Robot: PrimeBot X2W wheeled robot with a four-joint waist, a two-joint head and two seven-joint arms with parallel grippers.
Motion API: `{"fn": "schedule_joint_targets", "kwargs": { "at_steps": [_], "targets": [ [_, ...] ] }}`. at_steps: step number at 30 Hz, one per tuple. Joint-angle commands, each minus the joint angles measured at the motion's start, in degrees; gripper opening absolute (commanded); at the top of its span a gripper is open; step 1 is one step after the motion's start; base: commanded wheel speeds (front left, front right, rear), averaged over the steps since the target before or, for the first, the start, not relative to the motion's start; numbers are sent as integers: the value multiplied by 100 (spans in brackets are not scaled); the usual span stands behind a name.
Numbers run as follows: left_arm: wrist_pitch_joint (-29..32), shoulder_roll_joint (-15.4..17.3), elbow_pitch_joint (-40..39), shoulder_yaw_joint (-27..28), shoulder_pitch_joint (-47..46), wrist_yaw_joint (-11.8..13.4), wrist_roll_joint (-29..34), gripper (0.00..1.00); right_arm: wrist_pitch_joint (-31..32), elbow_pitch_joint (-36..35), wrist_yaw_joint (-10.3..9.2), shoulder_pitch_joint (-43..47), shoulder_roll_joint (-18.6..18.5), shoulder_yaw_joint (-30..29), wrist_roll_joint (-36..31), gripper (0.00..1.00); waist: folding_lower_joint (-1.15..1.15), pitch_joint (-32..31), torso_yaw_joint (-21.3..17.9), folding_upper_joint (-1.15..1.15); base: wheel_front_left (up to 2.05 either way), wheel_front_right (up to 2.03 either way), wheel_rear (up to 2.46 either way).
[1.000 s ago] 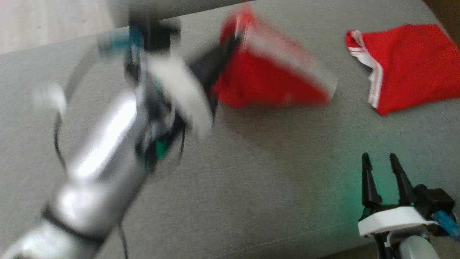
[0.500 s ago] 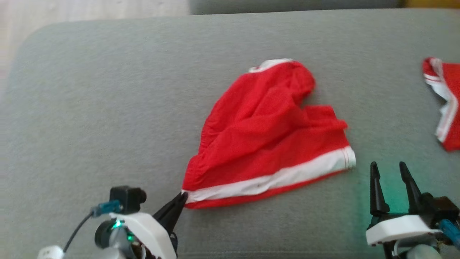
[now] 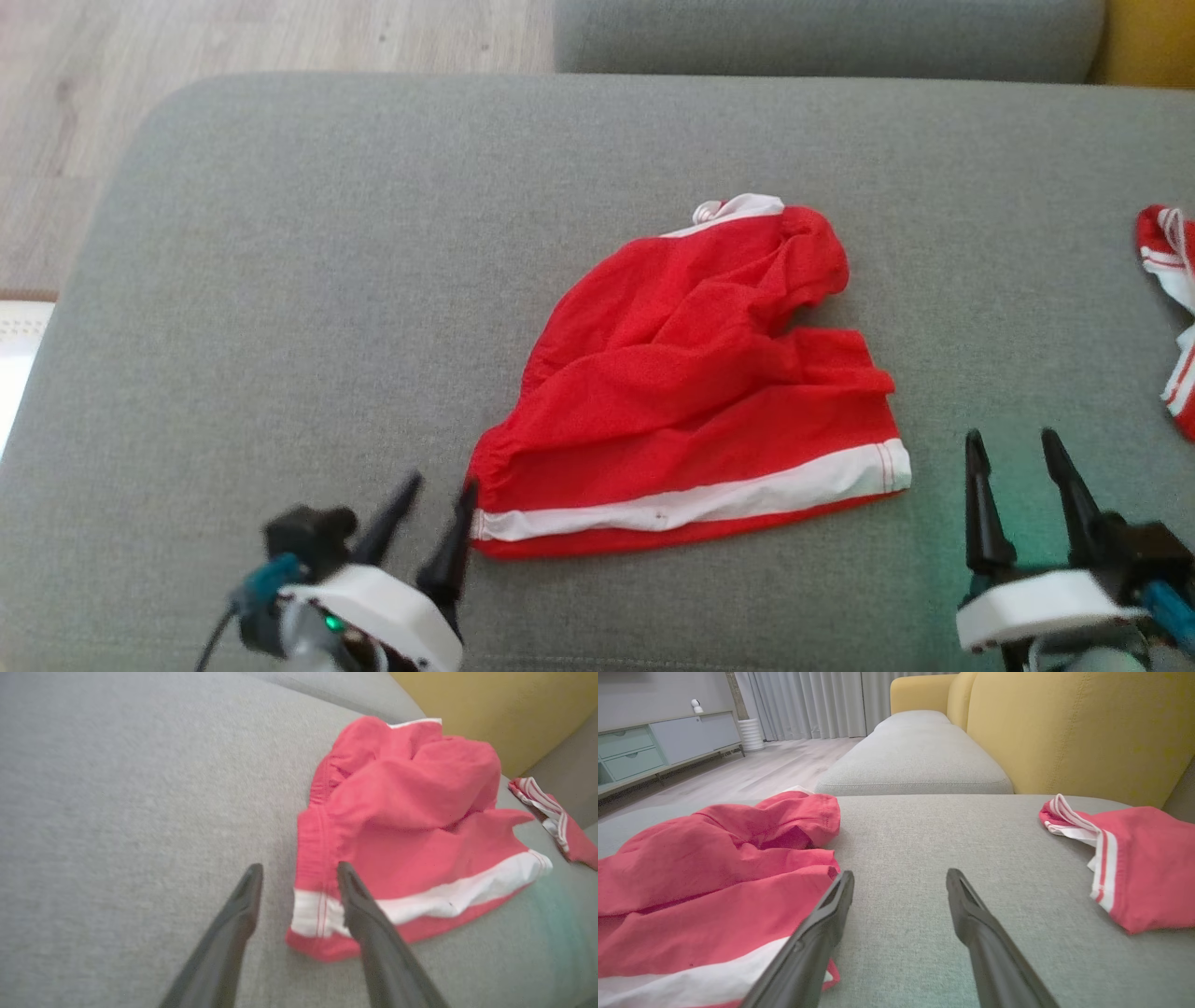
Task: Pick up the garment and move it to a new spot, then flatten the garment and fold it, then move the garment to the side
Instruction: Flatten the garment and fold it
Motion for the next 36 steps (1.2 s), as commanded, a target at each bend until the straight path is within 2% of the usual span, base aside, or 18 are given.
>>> {"fn": "schedule_joint_targets", "kwargs": {
  "at_steps": [1, 7, 11, 16, 23, 36],
  "targets": [
    [-72, -21, -387, 565, -9, 85, 321, 100, -62, -219, -4, 72, -48, 83, -46, 100, 0, -75, -10, 0, 0, 0, 0],
    [-76, -519, -1200, 1701, 611, 136, 1639, 100, -62, -384, -4, 235, -48, -20, -39, 100, 0, -314, -37, 0, 0, 0, 0],
    [-76, -729, -1296, 2009, 920, 105, 2511, 100, -62, -452, -4, 382, -48, -113, -7, 100, 0, -491, -12, 0, 0, 0, 0],
    [-77, -1038, -1406, 2420, 1098, -65, 3089, 100, -62, -541, -4, 486, -48, -97, -69, 100, 0, -577, 14, 0, 0, 0, 0],
    [-77, -1300, -1264, 2779, 1254, -531, 3494, 100, -62, -492, -4, 569, -48, 199, 43, 100, 0, -669, -2, 0, 0, 0, 0],
    [-77, -1467, -929, 2936, 1264, -875, 3562, 100, -62, -254, -4, 451, -48, 535, 298, 100, 0, -667, -83, 0, 0, 0, 0]
  ]
}}
